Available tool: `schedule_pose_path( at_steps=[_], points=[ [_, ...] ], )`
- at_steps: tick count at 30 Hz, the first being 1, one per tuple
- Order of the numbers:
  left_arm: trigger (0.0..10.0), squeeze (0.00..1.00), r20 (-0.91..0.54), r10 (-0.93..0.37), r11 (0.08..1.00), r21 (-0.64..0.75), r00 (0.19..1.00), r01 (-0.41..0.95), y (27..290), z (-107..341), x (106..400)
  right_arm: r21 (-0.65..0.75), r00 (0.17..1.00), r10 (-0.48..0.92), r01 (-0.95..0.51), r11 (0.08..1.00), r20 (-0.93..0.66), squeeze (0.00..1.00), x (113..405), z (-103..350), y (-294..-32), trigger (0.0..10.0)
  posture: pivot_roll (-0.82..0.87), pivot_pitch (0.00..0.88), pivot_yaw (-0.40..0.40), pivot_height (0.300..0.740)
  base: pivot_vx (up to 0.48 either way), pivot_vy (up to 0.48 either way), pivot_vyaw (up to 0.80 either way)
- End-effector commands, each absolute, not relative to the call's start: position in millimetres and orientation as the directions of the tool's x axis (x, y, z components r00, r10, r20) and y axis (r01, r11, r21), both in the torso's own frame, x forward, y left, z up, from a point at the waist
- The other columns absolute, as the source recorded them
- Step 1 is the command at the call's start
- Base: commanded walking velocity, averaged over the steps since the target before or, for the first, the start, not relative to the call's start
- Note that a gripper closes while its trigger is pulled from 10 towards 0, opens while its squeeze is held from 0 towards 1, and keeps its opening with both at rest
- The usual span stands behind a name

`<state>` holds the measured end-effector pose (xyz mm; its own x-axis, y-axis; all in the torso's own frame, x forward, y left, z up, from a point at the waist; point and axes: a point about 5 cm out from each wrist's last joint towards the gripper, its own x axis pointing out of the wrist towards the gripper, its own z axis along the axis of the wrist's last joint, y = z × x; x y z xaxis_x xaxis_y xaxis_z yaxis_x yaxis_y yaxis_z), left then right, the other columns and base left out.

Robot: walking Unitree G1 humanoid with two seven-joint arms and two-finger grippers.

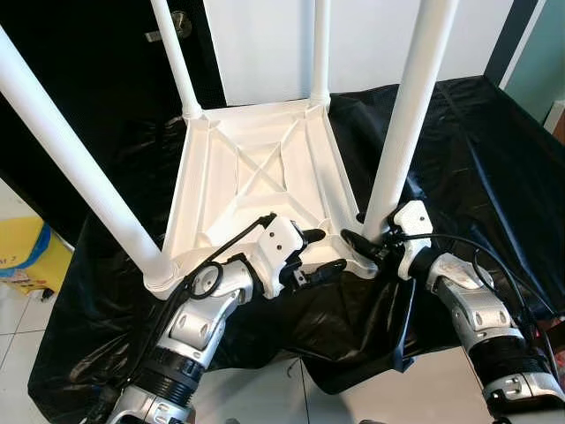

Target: Building children table

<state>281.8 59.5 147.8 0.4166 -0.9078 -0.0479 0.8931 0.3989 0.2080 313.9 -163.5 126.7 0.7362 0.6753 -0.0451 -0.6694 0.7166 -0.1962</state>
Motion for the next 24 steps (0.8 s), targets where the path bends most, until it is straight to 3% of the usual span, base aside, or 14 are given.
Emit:
schedule_pose_path(
  at_steps=[1,6,11,14,24],
  points=[
    [10.0,0.0,-0.055,-0.911,0.39,0.208,0.409,0.897,61,148,280,-0.168,0.73,0.672,-0.683,0.711,-0.123,0.0,309,109,-164,10.0,-0.13,0.041,0.082,0.74,0.0,0.0,0.0],
    [10.0,0.0,-0.055,-0.911,0.389,0.207,0.408,0.898,61,148,280,-0.164,0.763,0.635,-0.646,0.745,-0.12,0.0,309,107,-166,10.0,-0.13,0.042,0.081,0.74,0.0,0.0,0.0],
    [10.0,0.0,-0.056,-0.911,0.39,0.204,0.408,0.898,61,148,280,-0.158,0.846,0.519,-0.533,0.831,-0.122,0.0,309,101,-168,10.0,-0.13,0.045,0.074,0.74,0.0,0.0,0.0],
    [10.0,0.0,-0.055,-0.911,0.391,0.199,0.409,0.899,61,147,279,-0.136,0.903,0.421,-0.43,0.893,-0.089,0.0,304,98,-161,10.0,-0.13,0.046,0.071,0.74,0.0,0.0,0.0],
    [10.0,0.0,-0.055,-0.911,0.391,0.195,0.408,0.899,61,146,278,-0.069,0.974,0.219,-0.222,0.973,-0.058,0.0,297,97,-145,10.0,-0.13,0.043,0.064,0.74,0.0,0.0,0.0]
  ],
)
